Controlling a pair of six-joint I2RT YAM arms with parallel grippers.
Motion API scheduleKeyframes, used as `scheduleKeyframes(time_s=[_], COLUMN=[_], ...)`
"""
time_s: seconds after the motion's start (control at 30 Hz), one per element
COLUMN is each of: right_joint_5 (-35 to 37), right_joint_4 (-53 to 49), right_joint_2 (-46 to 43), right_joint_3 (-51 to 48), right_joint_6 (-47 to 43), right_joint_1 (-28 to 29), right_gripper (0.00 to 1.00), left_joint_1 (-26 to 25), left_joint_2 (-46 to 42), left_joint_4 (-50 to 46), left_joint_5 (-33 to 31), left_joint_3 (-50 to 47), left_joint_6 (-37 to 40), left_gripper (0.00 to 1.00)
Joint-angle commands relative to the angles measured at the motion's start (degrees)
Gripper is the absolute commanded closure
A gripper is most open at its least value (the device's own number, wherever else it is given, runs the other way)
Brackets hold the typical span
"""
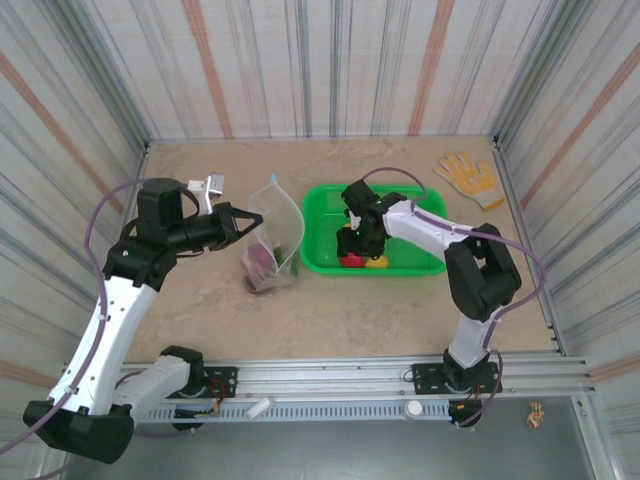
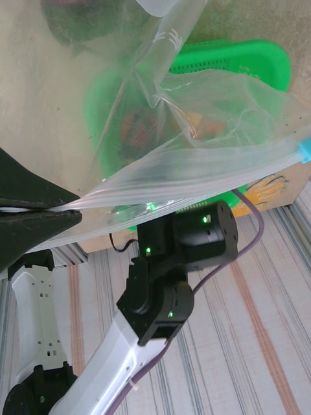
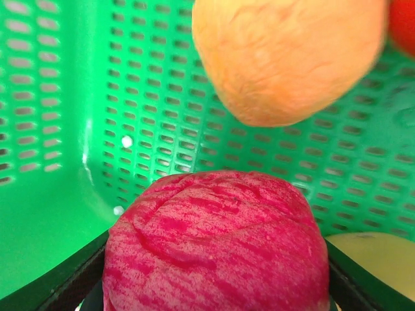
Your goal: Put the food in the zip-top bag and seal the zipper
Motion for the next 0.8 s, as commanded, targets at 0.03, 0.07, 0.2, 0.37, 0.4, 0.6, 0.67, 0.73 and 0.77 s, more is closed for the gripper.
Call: scheduleKeyframes(time_s=[0.03,0.07,0.2,0.37,0.4,0.6,0.67,0.73,0.77], right_joint_5=[2.1,2.4,2.0,0.5,0.7,-2.2,-3.4,-3.8,-3.8], right_joint_4=[-4.1,-4.8,-6.3,-6.5,-6.8,-6.6,-6.3,-6.5,-7.1], right_joint_2=[-7.9,-9.1,-14.6,-19.5,-19.8,-17.6,-15.7,-13.4,-12.0], right_joint_3=[3.6,4.4,8.0,15.6,17.9,28.5,30.7,32.6,33.4], right_joint_6=[-1.6,-1.9,-3.0,-5.3,-6.2,-8.3,-8.4,-8.4,-8.5], right_joint_1=[-1.1,-1.1,-1.0,2.1,3.6,11.5,13.2,14.6,15.1], right_gripper=[0.37,0.37,0.37,0.39,0.39,0.39,0.39,0.39,0.39], left_joint_1=[0.3,0.3,0.3,-0.2,-0.4,-1.1,-1.2,-1.2,-1.2], left_joint_2=[0.1,0.2,0.5,1.0,1.0,1.1,0.9,0.8,0.9], left_joint_4=[-0.6,-0.5,-0.6,-0.5,-0.6,-0.7,-0.7,-0.8,-1.0], left_joint_5=[0.7,0.7,0.6,0.4,0.4,0.3,0.4,0.4,0.4], left_joint_3=[2.4,2.6,3.5,3.9,3.9,4.0,4.2,4.5,4.8], left_joint_6=[0.9,1.0,1.1,1.1,1.0,1.1,1.1,1.2,1.3], left_gripper=[1.00,1.00,1.00,1.00,1.00,1.00,1.00,1.00,1.00])
